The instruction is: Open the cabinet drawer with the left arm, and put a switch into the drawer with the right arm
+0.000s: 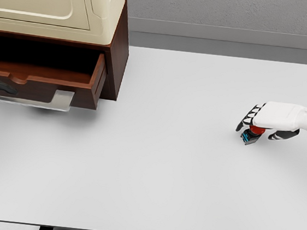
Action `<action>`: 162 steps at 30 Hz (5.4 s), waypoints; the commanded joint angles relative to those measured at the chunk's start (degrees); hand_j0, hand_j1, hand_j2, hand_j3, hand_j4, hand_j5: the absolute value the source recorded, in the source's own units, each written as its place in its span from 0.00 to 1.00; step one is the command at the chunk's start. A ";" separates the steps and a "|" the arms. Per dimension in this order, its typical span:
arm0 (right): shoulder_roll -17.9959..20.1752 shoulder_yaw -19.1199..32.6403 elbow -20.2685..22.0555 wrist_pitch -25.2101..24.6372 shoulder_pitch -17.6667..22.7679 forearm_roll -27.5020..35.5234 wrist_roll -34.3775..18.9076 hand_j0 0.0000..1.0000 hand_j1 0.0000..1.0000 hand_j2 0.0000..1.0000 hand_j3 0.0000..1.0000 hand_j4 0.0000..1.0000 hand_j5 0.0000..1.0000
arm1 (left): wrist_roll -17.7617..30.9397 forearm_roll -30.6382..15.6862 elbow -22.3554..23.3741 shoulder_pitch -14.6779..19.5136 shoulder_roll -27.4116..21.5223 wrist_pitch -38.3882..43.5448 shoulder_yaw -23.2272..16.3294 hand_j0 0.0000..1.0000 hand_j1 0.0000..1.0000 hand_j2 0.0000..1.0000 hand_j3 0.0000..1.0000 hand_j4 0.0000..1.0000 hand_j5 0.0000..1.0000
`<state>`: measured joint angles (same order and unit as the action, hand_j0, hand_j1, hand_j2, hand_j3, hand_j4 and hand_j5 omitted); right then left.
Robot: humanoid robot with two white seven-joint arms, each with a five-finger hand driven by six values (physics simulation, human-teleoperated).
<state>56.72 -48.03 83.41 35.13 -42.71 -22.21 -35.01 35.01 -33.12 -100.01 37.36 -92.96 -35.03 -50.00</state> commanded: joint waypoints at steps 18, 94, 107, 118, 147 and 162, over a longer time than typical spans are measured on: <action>0.06 -0.14 0.00 -0.13 0.26 0.23 0.01 0.60 0.60 0.60 0.60 0.60 0.60 | -0.01 0.96 -1.07 -0.18 -2.23 0.03 -2.29 1.00 1.00 1.00 1.00 1.00 1.00; -26.48 -0.31 -3.16 -0.13 -18.28 3.31 0.01 0.26 0.26 0.26 0.26 0.26 0.26 | -0.01 2.71 -0.98 -0.27 -1.61 0.03 -4.05 1.00 1.00 1.00 1.00 1.00 1.00; -31.93 -5.15 -2.72 -0.13 -23.55 3.40 0.01 0.27 0.27 0.27 0.27 0.27 0.27 | -0.01 2.71 -0.98 -0.27 -1.61 0.03 -4.05 1.00 1.00 1.00 1.00 1.00 1.00; -36.06 -8.14 -1.76 -0.13 -28.12 6.21 0.01 0.27 0.27 0.27 0.27 0.27 0.27 | -0.01 2.80 -0.98 -0.27 -1.70 0.03 -4.67 1.00 1.00 1.00 1.00 1.00 1.00; -53.64 -12.27 -22.93 -0.13 -35.95 5.60 0.01 0.26 0.26 0.26 0.26 0.26 0.26 | -0.01 3.94 -0.98 -0.35 -1.61 0.03 -4.93 1.00 1.00 1.00 1.00 1.00 1.00; -56.72 -12.27 -27.24 -0.13 -37.09 4.36 0.01 0.31 0.31 0.31 0.31 0.31 0.31 | -0.01 3.94 -0.98 -0.35 -1.61 0.03 -5.02 1.00 1.00 1.00 1.00 1.00 1.00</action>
<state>0.44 -60.44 56.78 35.19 -79.89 -17.82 -34.48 35.01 -28.76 -100.99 37.01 -94.57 -35.14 -54.94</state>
